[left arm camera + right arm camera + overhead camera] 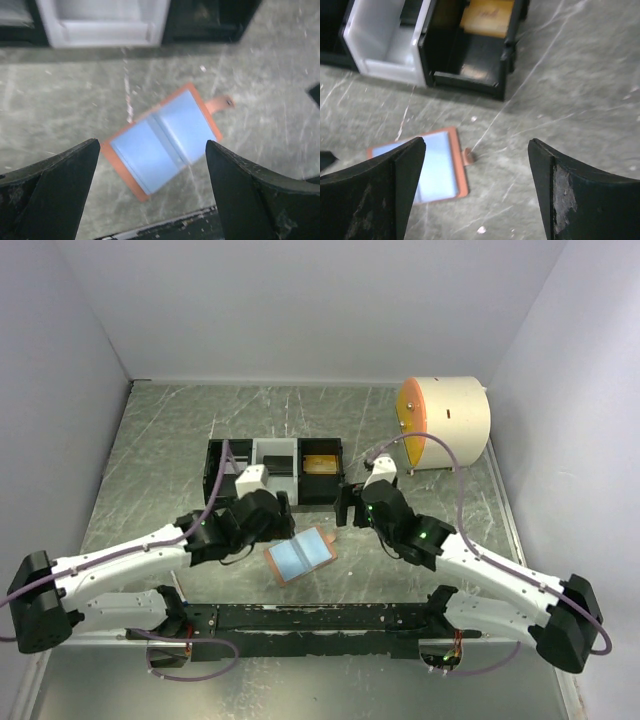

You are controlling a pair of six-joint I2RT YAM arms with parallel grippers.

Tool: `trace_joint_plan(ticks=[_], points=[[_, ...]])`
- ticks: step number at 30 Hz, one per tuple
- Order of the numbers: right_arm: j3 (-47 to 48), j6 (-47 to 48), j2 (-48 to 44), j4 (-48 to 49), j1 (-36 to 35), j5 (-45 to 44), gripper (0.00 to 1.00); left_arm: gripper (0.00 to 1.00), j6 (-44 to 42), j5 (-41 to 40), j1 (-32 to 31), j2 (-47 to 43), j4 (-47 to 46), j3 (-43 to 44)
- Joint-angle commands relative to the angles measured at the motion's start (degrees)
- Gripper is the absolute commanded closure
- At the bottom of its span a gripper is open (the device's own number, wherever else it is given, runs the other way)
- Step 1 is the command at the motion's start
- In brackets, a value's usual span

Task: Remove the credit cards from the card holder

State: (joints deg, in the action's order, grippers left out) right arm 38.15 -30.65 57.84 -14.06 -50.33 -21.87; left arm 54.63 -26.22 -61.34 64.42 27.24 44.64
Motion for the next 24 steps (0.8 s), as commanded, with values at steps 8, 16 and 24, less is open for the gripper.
trace_joint_plan(ticks=[8, 16, 24], points=[[0.81, 10.73, -9.00, 3.67, 10.66, -7.55, 0.00, 0.00, -13.21, -5.71, 16.45, -12.21, 13.78, 5.90], [4.70, 12.34, -8.44, 2.20, 30.25, 13.08, 0.00, 0.00, -20.10, -7.94, 26.36, -14.73, 18.42, 10.12], [19.63, 15.11, -6.94, -8.55, 30.23, 8.61, 0.00, 0.00, -18.44, -2.23, 32.25, -12.72, 25.63, 20.08]])
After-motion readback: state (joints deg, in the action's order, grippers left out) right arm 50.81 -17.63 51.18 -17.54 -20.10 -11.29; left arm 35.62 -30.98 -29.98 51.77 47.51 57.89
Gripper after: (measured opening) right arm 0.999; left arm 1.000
